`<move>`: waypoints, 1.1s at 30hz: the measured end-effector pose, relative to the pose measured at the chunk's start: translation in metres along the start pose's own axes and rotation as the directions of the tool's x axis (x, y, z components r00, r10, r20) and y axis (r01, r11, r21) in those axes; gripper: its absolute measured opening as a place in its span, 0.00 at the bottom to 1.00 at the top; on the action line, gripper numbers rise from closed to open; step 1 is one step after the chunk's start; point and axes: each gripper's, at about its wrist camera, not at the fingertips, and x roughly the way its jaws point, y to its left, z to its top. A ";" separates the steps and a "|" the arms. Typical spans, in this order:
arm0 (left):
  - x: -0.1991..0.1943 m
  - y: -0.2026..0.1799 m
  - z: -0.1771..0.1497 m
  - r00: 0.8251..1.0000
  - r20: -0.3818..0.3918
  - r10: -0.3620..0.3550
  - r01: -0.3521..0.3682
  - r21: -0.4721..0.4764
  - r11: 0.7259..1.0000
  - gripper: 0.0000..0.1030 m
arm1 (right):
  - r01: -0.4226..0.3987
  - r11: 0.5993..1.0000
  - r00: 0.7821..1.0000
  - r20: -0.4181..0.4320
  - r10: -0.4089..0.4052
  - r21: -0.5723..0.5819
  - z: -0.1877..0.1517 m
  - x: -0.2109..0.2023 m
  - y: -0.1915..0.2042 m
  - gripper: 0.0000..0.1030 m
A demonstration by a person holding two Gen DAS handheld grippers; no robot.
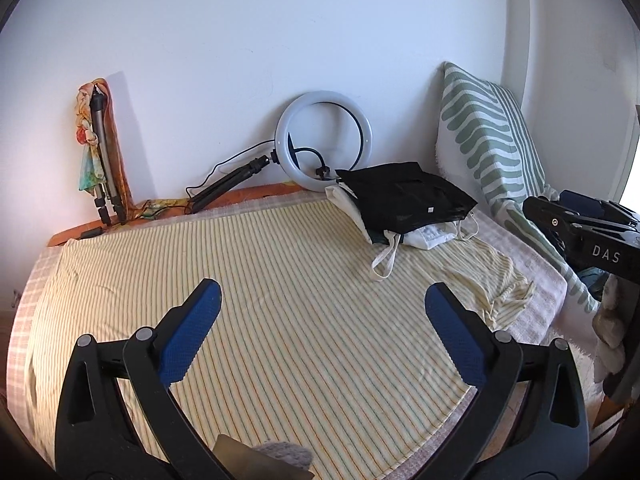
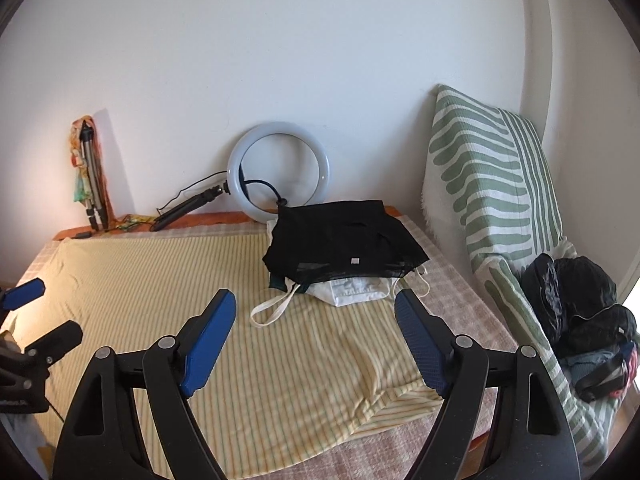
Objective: Fold small clothes
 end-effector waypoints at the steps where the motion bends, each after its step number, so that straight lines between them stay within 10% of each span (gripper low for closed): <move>1: 0.001 0.000 0.000 1.000 -0.003 -0.001 0.001 0.003 1.000 1.00 | 0.001 1.000 1.000 0.000 -0.001 0.000 0.000 0.001 0.000 0.80; 33: 0.000 -0.001 0.002 1.000 0.000 -0.001 0.001 0.040 0.999 1.00 | 0.002 0.999 1.000 -0.005 -0.002 -0.037 -0.004 0.006 0.006 0.80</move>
